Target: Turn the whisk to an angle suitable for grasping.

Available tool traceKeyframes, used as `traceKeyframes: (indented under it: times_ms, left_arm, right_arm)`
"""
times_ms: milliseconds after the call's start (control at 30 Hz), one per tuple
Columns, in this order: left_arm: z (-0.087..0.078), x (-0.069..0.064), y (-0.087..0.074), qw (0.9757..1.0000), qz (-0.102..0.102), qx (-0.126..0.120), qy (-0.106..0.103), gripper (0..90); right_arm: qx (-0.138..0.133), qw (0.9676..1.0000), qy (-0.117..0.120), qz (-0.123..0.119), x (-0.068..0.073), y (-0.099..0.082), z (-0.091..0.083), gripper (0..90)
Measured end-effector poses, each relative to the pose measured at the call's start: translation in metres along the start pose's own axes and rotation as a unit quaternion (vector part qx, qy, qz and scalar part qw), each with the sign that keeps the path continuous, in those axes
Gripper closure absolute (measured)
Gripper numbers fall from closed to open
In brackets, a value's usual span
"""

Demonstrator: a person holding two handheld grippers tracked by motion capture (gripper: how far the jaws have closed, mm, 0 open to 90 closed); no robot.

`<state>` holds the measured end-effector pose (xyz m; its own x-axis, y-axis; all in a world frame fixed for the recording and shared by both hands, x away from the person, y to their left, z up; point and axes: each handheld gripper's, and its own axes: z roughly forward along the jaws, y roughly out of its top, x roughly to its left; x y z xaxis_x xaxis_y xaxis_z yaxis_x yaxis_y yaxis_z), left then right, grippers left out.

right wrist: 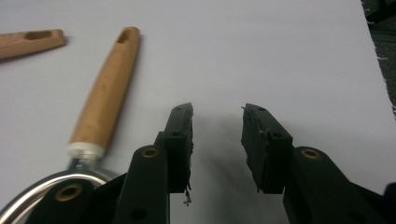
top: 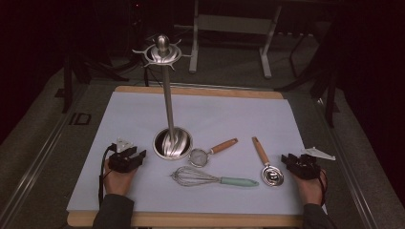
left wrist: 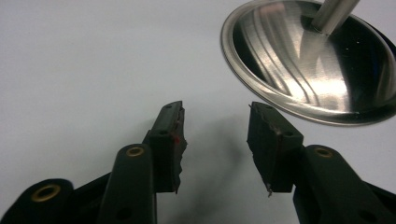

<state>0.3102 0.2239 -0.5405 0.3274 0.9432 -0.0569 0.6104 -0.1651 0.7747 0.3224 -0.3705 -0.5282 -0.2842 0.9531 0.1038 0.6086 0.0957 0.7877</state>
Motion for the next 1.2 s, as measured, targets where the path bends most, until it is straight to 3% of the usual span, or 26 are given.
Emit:
traceKeyframes:
  times_ms: [200,267,467,633,900,1200]
  left_arm:
    - [0.0,-0.002,0.0,1.0,0.009,-0.001,-0.001,59.2]
    - [0.0,-0.004,-0.001,0.9997,0.026,-0.002,-0.005,60.0]
    - [0.001,-0.004,-0.001,0.9997,0.023,-0.002,-0.003,59.8]
    - [0.001,-0.004,-0.001,0.9998,0.021,-0.002,-0.003,59.8]
    - [0.001,-0.005,-0.001,0.9997,0.023,0.0,-0.001,59.9]
    - [0.001,-0.006,-0.001,0.9996,0.03,0.001,0.001,59.8]
  right_arm:
    - [0.001,0.9998,0.012,-0.017,0.013,0.002,-0.003,65.9]
    - [0.007,0.9987,0.028,-0.041,0.028,0.005,-0.006,70.5]
    - [0.015,0.9951,0.037,-0.091,0.053,0.013,-0.016,84.9]
    - [0.018,0.9925,0.066,-0.101,0.072,0.014,-0.021,90.0]
    - [0.031,0.9815,0.094,-0.164,0.109,0.009,-0.024,90.0]
    - [0.044,0.9747,0.126,-0.179,0.126,-0.002,-0.03,90.0]
